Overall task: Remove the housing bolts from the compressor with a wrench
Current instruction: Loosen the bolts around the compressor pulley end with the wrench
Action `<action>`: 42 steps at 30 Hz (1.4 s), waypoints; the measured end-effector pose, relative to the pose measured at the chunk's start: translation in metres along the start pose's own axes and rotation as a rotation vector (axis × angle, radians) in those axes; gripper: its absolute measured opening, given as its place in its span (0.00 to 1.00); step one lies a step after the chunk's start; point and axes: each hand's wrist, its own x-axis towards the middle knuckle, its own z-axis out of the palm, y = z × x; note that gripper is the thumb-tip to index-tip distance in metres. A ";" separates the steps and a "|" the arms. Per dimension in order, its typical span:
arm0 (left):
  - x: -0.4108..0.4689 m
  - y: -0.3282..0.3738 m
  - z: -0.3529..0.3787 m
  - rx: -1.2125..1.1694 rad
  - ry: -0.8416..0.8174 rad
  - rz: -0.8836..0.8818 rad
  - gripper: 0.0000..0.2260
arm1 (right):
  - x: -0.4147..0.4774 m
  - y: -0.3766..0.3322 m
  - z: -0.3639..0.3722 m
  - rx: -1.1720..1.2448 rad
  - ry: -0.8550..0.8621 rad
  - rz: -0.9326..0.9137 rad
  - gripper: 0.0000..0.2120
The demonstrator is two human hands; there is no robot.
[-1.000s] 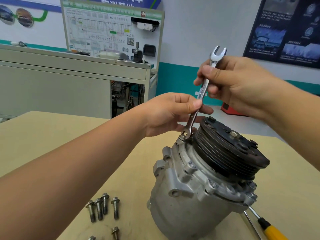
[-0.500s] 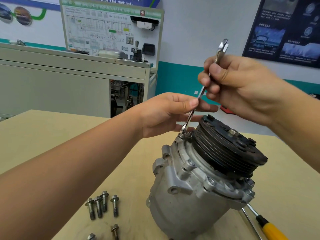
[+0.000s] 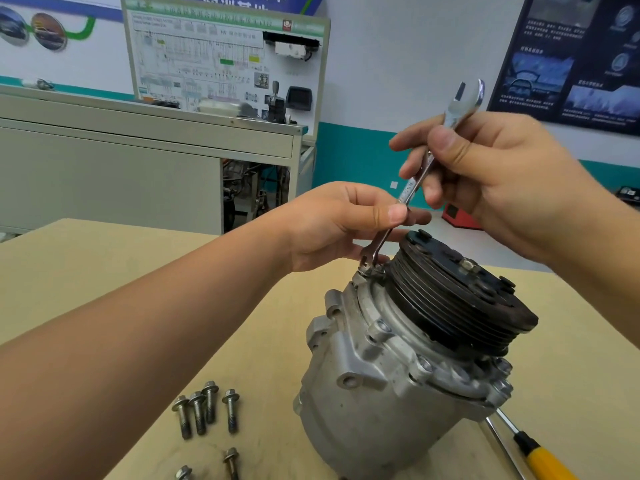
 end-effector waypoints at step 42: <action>0.003 0.003 -0.004 0.008 -0.053 0.003 0.10 | 0.021 0.003 -0.004 -0.039 -0.055 0.071 0.08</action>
